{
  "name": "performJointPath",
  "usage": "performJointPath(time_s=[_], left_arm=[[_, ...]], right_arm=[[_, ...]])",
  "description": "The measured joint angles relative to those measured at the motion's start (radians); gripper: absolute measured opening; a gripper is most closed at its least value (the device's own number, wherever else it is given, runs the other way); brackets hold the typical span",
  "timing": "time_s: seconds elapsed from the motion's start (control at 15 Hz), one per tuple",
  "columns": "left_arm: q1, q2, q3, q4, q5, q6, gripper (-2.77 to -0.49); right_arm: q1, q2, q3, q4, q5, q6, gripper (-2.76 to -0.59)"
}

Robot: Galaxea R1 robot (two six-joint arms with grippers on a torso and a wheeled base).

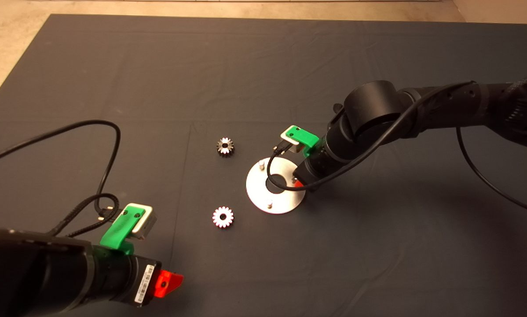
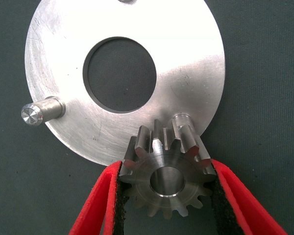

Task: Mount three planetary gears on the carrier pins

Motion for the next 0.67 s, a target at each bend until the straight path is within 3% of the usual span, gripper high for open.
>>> performJointPath(time_s=[0.67], left_arm=[[0.000,-0.002,0.000,0.000,0.000,0.000,-0.51]], right_arm=[[0.000,0.002,-0.025,-0.005,-0.001,-0.022,-2.37]])
